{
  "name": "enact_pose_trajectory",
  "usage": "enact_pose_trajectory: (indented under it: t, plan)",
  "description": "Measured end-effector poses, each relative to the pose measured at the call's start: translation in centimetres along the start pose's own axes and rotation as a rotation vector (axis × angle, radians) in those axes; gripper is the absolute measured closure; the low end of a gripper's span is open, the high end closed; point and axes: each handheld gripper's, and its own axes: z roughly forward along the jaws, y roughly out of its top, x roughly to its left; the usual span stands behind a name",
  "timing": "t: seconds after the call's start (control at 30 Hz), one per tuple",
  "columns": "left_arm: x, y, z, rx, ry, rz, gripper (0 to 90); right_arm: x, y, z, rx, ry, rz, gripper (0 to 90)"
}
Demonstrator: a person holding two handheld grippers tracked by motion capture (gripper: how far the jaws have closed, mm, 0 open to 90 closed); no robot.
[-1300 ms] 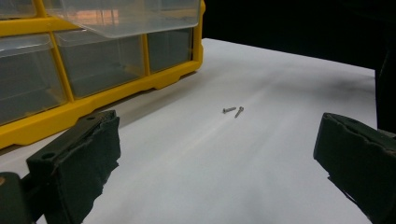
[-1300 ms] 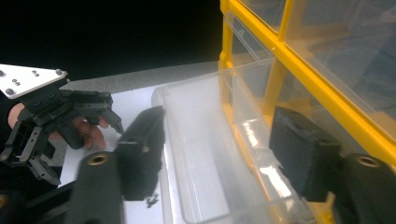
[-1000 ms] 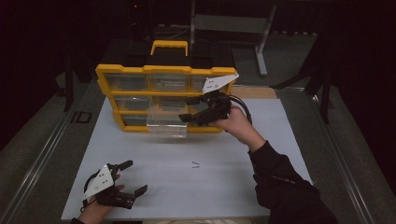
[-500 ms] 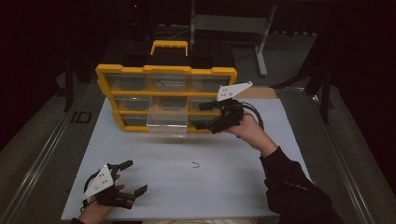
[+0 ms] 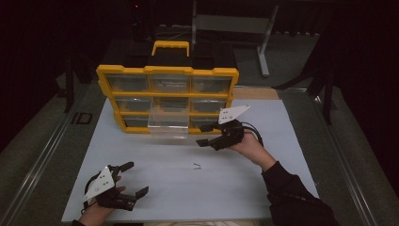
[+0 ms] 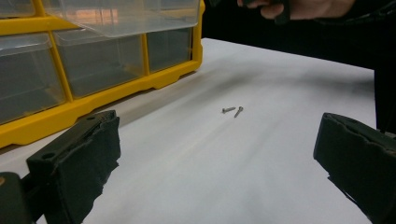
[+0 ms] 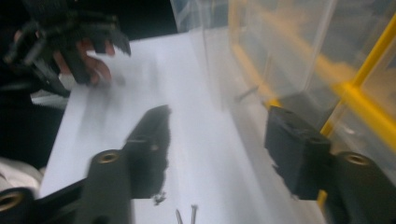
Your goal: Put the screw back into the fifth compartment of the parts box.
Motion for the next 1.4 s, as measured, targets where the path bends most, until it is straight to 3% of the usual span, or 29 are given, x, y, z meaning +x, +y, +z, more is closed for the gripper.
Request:
enact_pose_trajectory:
  t: [0.43,0.87,1.4]
  plan:
    - [0.0,0.0,0.0,-0.001,-0.001,0.001,1.7,0.3,-4.2,3.3,0.072,0.056,0.009,56.9]
    - [0.0,0.0,0.0,-0.002,-0.002,0.0,1.7,0.5,-7.3,6.1,0.178,0.076,0.017,69.8]
    - [0.0,0.0,0.0,-0.001,-0.003,0.001,1.7,0.6,-8.3,7.2,0.24,0.025,-0.039,77.9]
